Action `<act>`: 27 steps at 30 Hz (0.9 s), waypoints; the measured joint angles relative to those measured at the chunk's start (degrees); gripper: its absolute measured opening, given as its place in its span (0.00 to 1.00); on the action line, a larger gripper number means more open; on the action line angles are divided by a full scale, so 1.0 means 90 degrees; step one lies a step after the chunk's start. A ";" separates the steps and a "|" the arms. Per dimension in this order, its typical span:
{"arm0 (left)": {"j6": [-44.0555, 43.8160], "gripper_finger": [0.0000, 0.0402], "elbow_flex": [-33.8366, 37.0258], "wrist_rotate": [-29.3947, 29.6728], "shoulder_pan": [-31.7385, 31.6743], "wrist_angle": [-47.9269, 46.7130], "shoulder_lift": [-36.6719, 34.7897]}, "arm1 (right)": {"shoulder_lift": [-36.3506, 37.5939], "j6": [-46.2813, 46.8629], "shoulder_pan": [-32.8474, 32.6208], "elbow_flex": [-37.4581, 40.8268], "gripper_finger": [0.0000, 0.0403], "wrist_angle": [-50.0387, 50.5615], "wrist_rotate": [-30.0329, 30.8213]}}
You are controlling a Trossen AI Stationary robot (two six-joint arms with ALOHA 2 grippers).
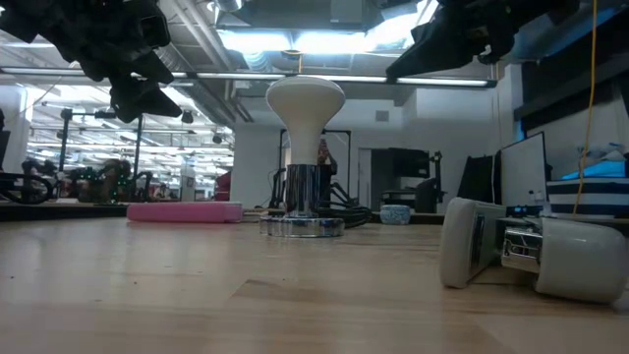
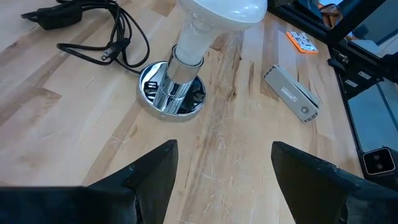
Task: Screw lightbulb
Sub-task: Remove the lightbulb from the lamp
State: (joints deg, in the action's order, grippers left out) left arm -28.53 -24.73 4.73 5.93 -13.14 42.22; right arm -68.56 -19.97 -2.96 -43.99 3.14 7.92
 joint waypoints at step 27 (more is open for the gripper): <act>0.0555 0.63 0.0000 0.0067 0.0000 0.0353 -0.0002 | -0.0002 0.0010 0.0000 0.0000 0.04 -0.0113 0.0049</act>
State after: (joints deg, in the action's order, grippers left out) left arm -23.54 -24.73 5.34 5.93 -9.96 42.19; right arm -68.58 -19.88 -2.96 -43.99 2.12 8.37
